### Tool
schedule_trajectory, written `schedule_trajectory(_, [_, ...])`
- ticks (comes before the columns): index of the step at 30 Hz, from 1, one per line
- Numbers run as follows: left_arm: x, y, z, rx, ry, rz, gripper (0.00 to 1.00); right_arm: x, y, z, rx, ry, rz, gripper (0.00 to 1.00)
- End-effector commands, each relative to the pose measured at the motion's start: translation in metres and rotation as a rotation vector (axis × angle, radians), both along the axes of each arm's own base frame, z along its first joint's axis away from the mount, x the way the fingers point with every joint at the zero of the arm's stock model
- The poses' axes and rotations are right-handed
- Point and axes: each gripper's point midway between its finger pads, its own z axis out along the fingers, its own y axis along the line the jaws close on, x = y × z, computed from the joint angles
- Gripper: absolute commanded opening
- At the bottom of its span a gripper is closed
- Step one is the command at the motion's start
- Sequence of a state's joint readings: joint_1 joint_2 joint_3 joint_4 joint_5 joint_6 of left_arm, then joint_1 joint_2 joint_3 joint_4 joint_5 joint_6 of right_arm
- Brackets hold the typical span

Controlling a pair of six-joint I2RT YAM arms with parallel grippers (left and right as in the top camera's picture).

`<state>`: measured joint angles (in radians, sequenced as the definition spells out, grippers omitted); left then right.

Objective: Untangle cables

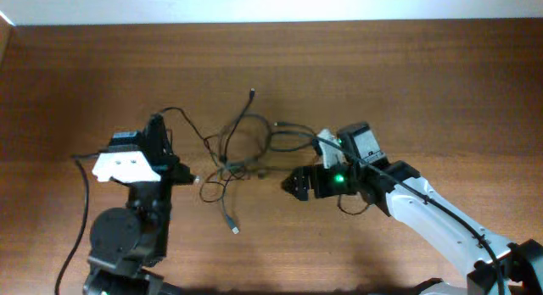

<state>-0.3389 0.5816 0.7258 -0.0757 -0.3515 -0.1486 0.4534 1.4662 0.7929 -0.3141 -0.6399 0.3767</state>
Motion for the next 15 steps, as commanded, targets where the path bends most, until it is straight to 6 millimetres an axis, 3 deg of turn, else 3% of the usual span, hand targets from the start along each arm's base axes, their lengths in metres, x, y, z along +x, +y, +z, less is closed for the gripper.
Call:
schedule_trajectory(1, [0.003, -0.017, -0.015, 0.008, 0.056, -0.097, 0.0, -0.025, 0.036, 0.053, 0.317, 0.022, 0.207, 0.99])
schedule_trajectory(6, [0.002, -0.027, -0.013, 0.008, 0.05, -0.153, 0.0, -0.001, 0.049, 0.067, 0.336, -0.104, 0.155, 0.98])
schedule_trajectory(11, [0.004, -0.026, -0.018, 0.013, 0.069, -0.145, 0.0, -0.016, 0.074, 0.066, 0.302, -0.188, 0.225, 0.95])
schedule_trajectory(12, [0.004, -0.026, -0.02, 0.015, 0.075, -0.145, 0.0, -0.016, 0.075, 0.065, 0.292, -0.197, 0.219, 0.69])
schedule_trajectory(13, [0.004, -0.026, -0.02, 0.015, 0.075, -0.147, 0.0, -0.009, 0.073, 0.06, 0.255, -0.214, 0.181, 0.08])
schedule_trajectory(14, [0.004, -0.028, -0.02, 0.015, 0.075, -0.154, 0.0, 0.003, 0.068, 0.054, 0.206, -0.231, 0.112, 0.04])
schedule_trajectory(15, [0.003, -0.032, -0.02, 0.016, 0.076, -0.177, 0.0, 0.028, 0.056, 0.047, 0.119, -0.283, -0.014, 0.04])
